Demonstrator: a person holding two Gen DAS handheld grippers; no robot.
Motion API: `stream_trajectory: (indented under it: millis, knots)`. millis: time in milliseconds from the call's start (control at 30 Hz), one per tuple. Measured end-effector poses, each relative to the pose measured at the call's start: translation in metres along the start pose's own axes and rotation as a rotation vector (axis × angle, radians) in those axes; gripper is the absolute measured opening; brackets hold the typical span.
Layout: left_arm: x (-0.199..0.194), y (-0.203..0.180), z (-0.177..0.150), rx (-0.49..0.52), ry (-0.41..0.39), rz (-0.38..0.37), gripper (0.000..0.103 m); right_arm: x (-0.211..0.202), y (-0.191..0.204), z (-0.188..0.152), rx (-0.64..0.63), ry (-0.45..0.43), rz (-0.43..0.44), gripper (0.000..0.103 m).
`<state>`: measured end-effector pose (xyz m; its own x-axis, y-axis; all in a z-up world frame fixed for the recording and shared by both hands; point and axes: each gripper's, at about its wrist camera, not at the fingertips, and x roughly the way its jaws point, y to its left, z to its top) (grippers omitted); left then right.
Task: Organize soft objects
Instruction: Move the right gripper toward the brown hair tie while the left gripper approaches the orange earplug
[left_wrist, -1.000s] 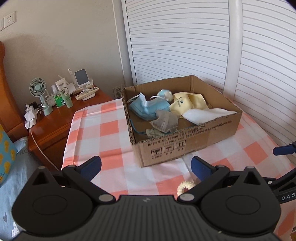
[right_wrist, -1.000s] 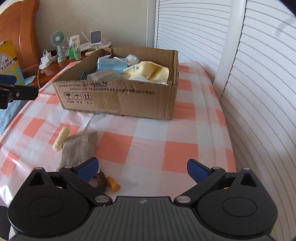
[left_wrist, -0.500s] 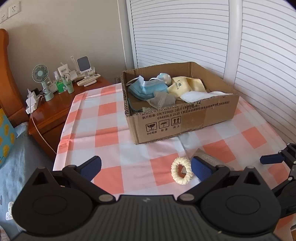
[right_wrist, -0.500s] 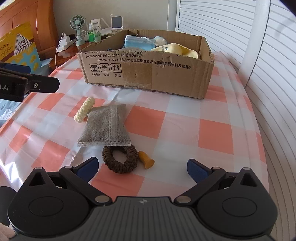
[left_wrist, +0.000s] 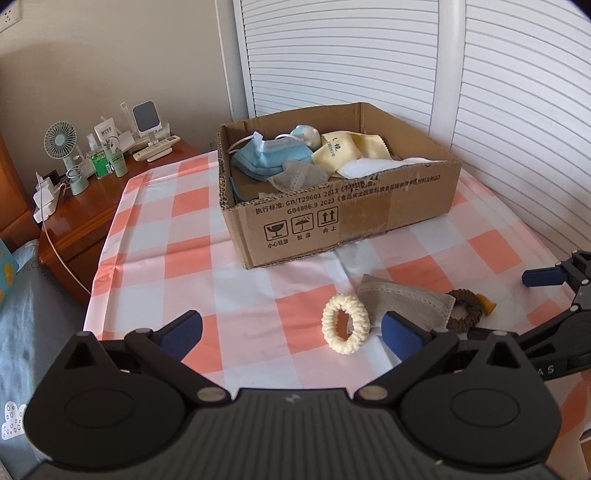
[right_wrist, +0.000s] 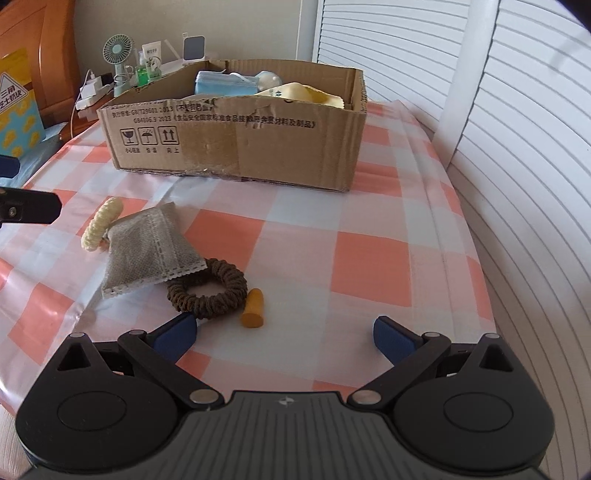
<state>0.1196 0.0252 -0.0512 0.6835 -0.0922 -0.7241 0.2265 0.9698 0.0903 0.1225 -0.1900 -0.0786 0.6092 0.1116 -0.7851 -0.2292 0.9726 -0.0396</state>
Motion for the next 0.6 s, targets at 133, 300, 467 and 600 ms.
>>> stream_trajectory:
  millis: [133,300,467,600]
  knots:
    - [0.003,-0.005,-0.003,0.019,0.006,-0.016,0.102,0.002,-0.007,-0.003,0.014,-0.022,0.000,0.103]
    - [0.009,-0.007,-0.007,0.029,0.029,-0.026,0.102,0.002,-0.008,-0.004,0.029,-0.034,-0.015,0.103]
    - [0.012,-0.009,-0.011,0.030,0.042,-0.037,0.102,0.001,-0.004,-0.005,0.017,-0.051,-0.025,0.103]
    - [0.012,-0.012,-0.012,0.037,0.046,-0.045,0.102,0.001,-0.012,-0.005,0.033,-0.051,-0.038,0.103]
